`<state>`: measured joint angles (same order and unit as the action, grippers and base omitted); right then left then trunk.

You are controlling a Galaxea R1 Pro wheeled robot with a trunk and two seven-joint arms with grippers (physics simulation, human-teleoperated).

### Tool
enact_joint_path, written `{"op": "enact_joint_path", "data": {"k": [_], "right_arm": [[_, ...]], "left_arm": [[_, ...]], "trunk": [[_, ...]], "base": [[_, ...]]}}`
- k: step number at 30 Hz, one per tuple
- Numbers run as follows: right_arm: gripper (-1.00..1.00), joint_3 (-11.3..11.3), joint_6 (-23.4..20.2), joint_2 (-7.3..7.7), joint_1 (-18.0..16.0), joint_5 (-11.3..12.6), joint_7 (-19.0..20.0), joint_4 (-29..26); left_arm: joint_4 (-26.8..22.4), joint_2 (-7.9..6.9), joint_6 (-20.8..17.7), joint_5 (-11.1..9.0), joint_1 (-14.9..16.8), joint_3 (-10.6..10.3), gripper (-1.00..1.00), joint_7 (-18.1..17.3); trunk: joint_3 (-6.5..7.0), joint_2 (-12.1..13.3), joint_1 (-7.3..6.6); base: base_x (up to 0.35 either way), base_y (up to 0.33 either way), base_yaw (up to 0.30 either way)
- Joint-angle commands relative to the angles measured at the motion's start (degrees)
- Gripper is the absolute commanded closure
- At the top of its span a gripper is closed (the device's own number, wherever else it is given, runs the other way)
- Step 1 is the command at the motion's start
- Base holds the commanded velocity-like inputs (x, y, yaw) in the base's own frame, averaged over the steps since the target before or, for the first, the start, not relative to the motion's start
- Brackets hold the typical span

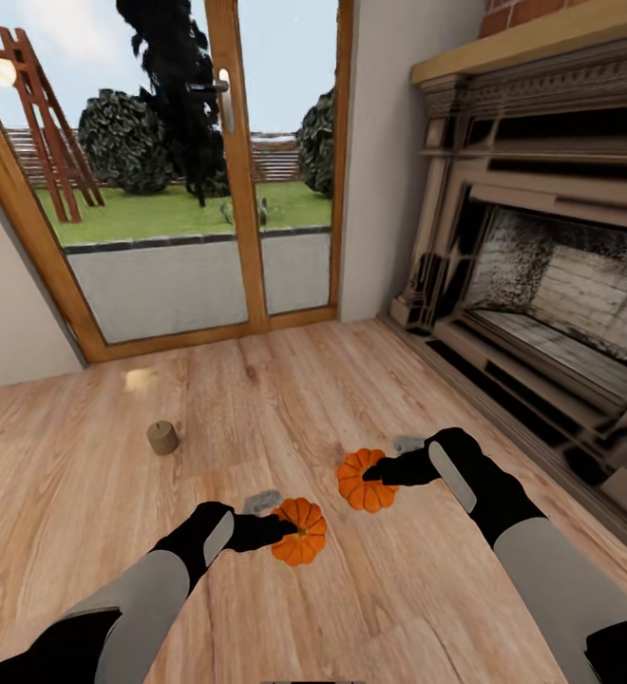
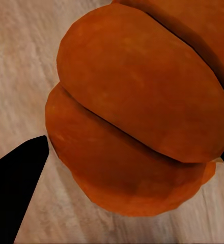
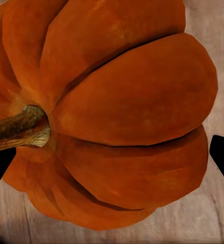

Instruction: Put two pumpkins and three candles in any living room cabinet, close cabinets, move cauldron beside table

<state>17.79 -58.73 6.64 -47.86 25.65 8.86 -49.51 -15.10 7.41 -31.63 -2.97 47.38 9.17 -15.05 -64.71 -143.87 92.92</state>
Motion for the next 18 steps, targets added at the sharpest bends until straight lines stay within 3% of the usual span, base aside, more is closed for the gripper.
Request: {"op": "enact_joint_path", "data": {"k": [1,3,7,12,18], "right_arm": [[1.00,0.1,-0.1,0.04,0.0,-0.3,0.6,0.4],[1.00,0.1,0.2,0.07,0.0,-0.3,0.5,1.2],[1.00,0.1,0.4,0.05,0.0,-0.3,0.5,1.6],[1.00,0.3,0.5,0.04,0.0,-0.3,0.5,1.8],[1.00,0.6,0.5,0.04,0.0,-0.4,0.5,1.8]], "left_arm": [[-0.1,-0.44,-0.5,-0.5,0.0,0.3,1.00,0.1],[-0.1,-1.91,-0.6,-0.5,0.0,0.4,1.00,0.1],[-0.1,-3.35,-0.6,-0.7,0.0,0.4,1.00,0.0],[-0.2,-3.82,-0.6,-0.9,0.0,0.5,1.00,0.0],[-0.2,-3.89,-0.6,-0.9,0.0,0.5,1.00,0.1]], "trunk": [[0.22,0.0,-0.03],[0.73,0.0,-0.08],[1.66,0.1,-0.19],[2.78,0.1,-0.32],[2.77,0.1,-0.32]], "base": [[0.000,0.000,-0.226],[0.000,0.000,-0.243],[0.000,0.000,-0.263],[0.000,0.000,-0.254],[0.000,0.000,-0.053]]}}
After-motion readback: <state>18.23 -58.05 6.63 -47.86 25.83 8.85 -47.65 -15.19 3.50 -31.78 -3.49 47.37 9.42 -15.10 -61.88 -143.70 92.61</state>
